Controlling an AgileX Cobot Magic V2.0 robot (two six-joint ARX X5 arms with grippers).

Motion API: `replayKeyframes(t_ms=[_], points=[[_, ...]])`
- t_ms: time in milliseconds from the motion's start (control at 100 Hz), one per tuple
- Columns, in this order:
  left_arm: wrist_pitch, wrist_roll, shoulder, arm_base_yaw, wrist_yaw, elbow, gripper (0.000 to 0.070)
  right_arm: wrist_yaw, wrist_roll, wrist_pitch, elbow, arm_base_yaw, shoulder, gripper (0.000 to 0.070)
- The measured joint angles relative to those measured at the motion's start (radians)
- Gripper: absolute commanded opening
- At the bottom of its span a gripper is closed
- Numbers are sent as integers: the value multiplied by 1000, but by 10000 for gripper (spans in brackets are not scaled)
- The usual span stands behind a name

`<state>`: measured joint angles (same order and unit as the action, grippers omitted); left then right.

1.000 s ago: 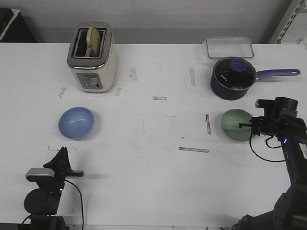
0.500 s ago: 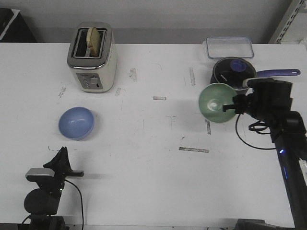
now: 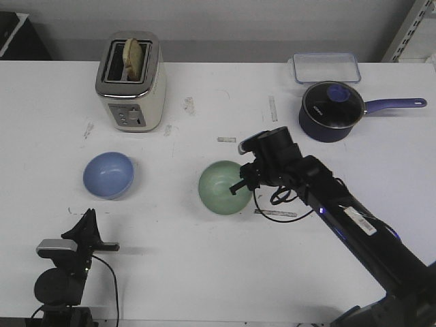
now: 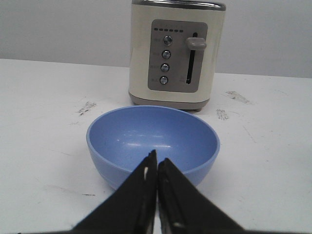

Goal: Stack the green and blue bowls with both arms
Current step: 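Carry the green bowl with the right gripper to the table center and set it down, then release the green bowl and retract the right gripper toward the robot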

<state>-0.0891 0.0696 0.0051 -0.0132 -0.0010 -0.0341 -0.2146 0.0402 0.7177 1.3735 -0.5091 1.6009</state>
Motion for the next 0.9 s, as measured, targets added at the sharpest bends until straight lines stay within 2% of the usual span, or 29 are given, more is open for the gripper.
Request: replayKeyframes(t_ms=[300,510,560,690,740,900], points=[[0,0,0,0,0,0,3,6,-3,-1,-2,-41,159,0],[0,0,0,0,0,0,3,6,-18,-5,-2,-39,168,16],[0,0,0,0,0,0,3,6,-25,-5,-2,-40,168,88],[0,0,0,0,0,0,3,5,-34,3,-2,-40,168,455],[0,0,0,0,0,0,3,5,-35,3,-2,-40,168,533],[0,0,0,0,0,0,3,5,-35,6,1,-40,168,540]])
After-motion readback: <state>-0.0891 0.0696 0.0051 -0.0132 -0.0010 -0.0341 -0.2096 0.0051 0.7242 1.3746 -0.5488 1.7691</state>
